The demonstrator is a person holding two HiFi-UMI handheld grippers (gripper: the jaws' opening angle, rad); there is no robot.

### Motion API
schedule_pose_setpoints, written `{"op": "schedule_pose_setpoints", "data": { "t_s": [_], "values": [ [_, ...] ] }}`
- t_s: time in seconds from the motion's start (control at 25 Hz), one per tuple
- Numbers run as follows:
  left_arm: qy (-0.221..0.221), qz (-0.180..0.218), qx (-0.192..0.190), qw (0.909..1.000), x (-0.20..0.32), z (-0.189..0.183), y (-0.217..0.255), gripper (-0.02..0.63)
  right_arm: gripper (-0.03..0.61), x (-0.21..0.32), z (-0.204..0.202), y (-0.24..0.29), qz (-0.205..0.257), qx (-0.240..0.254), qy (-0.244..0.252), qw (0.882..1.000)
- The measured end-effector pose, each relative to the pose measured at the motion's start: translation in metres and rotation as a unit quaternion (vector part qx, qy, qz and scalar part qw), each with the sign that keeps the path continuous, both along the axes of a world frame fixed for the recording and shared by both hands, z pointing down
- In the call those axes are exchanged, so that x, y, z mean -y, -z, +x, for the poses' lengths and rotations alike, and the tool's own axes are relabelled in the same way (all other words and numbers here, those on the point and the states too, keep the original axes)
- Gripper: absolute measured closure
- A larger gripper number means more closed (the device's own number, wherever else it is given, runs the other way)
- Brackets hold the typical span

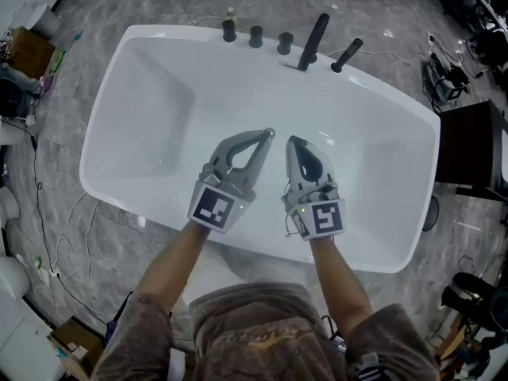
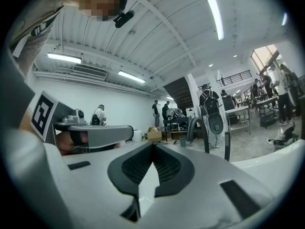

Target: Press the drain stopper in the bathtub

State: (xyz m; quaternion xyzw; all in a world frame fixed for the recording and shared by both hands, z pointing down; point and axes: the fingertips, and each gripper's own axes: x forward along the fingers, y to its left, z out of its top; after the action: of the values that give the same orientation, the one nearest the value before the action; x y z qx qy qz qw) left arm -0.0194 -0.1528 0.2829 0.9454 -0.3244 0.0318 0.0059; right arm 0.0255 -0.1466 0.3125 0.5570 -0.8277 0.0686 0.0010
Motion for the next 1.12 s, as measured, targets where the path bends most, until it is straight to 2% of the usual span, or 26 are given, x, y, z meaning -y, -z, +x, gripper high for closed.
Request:
{"op": "schedule_pose_setpoints", "data": {
  "t_s": [0.48,0.8,1.12],
  "values": [
    [-0.006,-0.011,-0.021,0.9997,0.033,-0.007,-0.073,0.612,0.575,0.029,-0.007,-0.072,0.001,-0.002,-0.008,1.0],
    [-0.023,-0.002,-0.014,0.9996,0.053,-0.006,-0.133,0.612,0.574,0.044,-0.007,-0.13,-0.009,-0.011,-0.011,1.0],
    [-0.037,0.001,-0.024,0.9991,0.066,-0.002,-0.175,0.612,0.575,0.056,-0.011,-0.182,-0.011,-0.012,-0.012,1.0]
  ]
}}
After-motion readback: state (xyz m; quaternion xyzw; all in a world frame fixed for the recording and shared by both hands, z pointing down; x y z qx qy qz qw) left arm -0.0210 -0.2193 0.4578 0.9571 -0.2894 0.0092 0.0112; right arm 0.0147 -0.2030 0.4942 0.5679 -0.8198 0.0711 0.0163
